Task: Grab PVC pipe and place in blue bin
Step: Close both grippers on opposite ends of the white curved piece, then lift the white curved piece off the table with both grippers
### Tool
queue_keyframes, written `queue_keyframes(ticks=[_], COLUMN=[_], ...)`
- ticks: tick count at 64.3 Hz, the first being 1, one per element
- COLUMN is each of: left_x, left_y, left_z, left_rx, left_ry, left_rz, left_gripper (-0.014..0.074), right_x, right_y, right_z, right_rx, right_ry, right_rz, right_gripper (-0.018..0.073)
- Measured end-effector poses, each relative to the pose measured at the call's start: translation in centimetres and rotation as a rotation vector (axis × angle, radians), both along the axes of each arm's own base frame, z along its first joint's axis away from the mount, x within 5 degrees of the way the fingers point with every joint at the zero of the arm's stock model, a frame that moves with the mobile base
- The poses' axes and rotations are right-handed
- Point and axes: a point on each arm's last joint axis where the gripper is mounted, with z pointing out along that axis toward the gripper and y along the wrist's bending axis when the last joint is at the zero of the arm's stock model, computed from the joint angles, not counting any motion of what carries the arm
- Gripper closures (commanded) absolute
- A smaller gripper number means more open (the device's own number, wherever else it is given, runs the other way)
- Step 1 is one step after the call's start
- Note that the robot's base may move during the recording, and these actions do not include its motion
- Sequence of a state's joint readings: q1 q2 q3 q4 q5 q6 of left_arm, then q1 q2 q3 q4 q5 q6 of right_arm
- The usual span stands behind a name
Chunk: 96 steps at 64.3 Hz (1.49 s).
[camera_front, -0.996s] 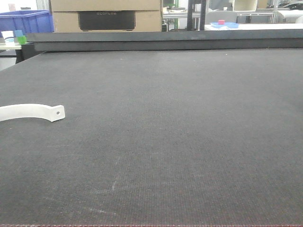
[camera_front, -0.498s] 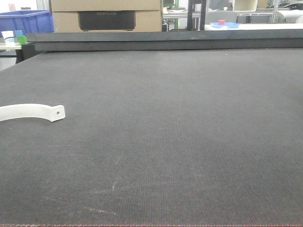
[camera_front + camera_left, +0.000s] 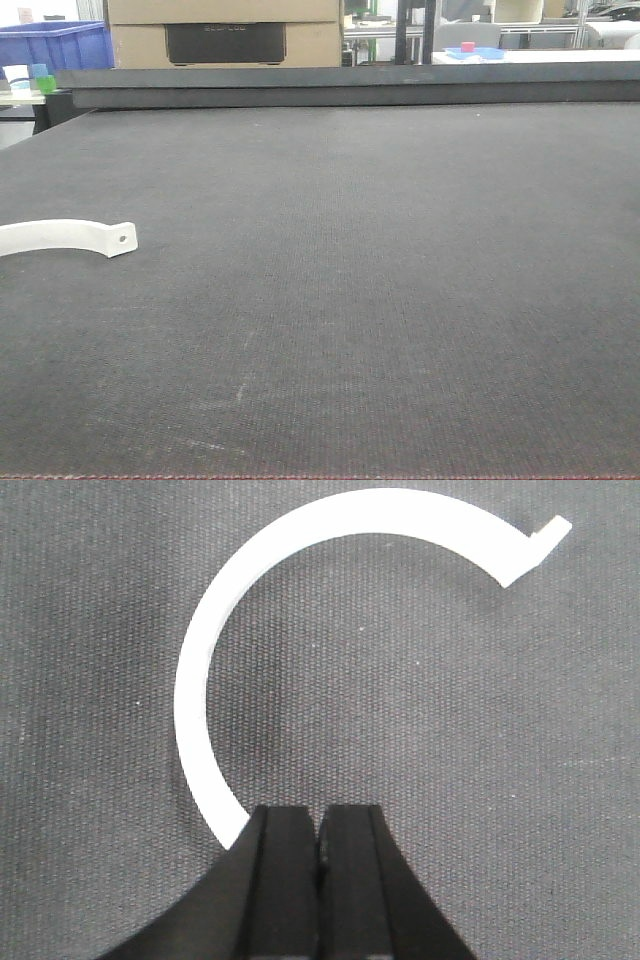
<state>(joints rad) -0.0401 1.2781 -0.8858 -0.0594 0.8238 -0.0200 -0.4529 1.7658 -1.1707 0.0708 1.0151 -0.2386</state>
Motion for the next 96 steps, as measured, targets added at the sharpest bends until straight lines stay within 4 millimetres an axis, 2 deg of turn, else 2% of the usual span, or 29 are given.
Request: queue_keyframes(ticks=[13, 23, 39, 50, 57, 66, 69, 74, 82, 85, 89, 96], left_x=[0.0, 0.0, 0.2, 1.3, 2.7, 4.5, 5.1, 6.0, 6.7, 6.9, 7.1, 7.2], left_y=[0.0, 0.0, 0.1, 0.6, 0.9, 1.4, 1.4, 1.5, 1.6, 1.7, 1.7, 1.9], left_z=[0.0, 0.0, -0.1, -0.5, -0.9, -1.5, -1.8, -2.4, -3.7, -4.1, -4.5, -5.0], left_rx=[0.000, 0.000, -0.003, 0.005, 0.045, 0.101, 0.111, 0.125, 0.139, 0.144, 0.145, 0.135], left_ry=[-0.002, -0.002, 0.006, 0.074, 0.096, 0.136, 0.147, 0.172, 0.221, 0.236, 0.250, 0.266], left_rz=[0.000, 0.000, 0.011, 0.031, 0.023, 0.007, 0.004, -0.001, -0.008, -0.010, -0.005, 0.033], left_gripper=[0.0707, 0.0707, 0.0707, 0.0707, 0.0707, 0.0703, 0.0682, 0.0598, 0.0388, 0.0338, 0.0307, 0.0317], right_x=[0.3, 0.3, 0.4, 0.1, -0.3, -0.8, -0.8, -0.8, -0.6, -0.5, -0.5, -0.5], right_y=[-0.1, -0.1, 0.0, 0.8, 1.4, 2.2, 2.4, 3.1, 3.9, 4.2, 4.4, 4.6], right_z=[-0.4, -0.3, 0.3, 2.9, 4.9, 6.4, 6.7, 7.0, 7.1, 7.1, 7.1, 7.1], right_rx=[0.014, 0.015, 0.033, 0.080, 0.096, 0.098, 0.096, 0.095, 0.101, 0.105, 0.108, 0.109], right_ry=[0.008, 0.010, 0.033, -0.028, -0.096, -0.129, -0.136, -0.141, -0.139, -0.137, -0.136, -0.134], right_rz=[-0.003, 0.000, 0.002, -0.023, -0.036, -0.024, -0.017, 0.004, 0.029, 0.039, 0.045, 0.050], right_gripper=[0.0574, 0.0727, 0.0727, 0.0727, 0.0727, 0.0727, 0.0727, 0.0727, 0.0727, 0.0727, 0.0727, 0.0727])
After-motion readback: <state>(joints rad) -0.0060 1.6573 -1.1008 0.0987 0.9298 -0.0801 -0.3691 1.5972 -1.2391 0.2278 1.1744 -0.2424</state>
